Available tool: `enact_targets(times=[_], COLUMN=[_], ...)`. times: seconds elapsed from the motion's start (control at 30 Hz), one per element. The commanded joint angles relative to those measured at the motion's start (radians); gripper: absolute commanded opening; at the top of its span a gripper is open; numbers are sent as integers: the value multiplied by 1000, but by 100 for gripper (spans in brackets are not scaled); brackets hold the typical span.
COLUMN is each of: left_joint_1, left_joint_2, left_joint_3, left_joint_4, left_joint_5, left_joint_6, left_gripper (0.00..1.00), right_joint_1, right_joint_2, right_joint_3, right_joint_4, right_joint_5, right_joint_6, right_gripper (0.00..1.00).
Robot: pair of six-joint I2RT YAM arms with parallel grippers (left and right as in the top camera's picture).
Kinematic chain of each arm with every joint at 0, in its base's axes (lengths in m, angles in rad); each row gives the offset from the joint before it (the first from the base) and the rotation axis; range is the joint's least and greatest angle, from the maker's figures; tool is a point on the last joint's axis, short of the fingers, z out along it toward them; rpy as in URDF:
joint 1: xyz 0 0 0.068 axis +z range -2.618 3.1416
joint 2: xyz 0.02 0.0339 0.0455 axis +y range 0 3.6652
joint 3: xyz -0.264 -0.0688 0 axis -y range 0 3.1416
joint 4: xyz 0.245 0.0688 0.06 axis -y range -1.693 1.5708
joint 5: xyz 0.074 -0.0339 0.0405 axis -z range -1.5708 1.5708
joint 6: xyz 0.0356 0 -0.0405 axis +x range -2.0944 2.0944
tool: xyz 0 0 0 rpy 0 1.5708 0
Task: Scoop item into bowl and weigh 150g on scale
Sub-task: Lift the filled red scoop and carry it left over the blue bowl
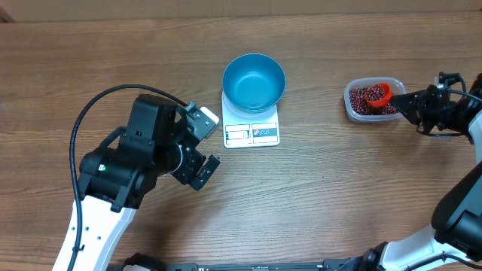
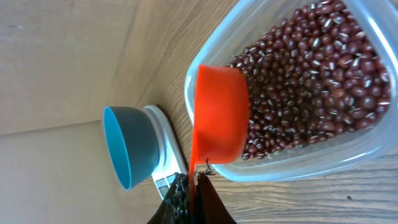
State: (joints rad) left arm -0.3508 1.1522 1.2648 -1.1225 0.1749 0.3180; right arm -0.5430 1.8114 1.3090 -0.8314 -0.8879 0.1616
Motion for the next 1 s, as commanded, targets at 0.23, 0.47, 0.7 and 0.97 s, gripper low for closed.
enact_targets(times=[0.23, 0.47, 0.7, 0.97], left_joint_1=[4, 4, 4, 4], left_joint_2=[-1, -1, -1, -1], left_joint_3=[21, 21, 21, 21], left_joint_4=[1, 1, 1, 1], left_joint_5=[-6, -6, -6, -6], left_joint_6=[19, 19, 19, 19], left_gripper=[100, 100, 100, 100], right_joint_1=[-2, 0, 9, 81], right_joint_2=[14, 14, 14, 14], right_joint_3=[11, 11, 11, 11], right_joint_4=[-1, -1, -8, -12], right_joint_5=[-201, -303, -362, -375], right_joint_6=[-1, -1, 0, 23], right_gripper=[3, 4, 4, 4])
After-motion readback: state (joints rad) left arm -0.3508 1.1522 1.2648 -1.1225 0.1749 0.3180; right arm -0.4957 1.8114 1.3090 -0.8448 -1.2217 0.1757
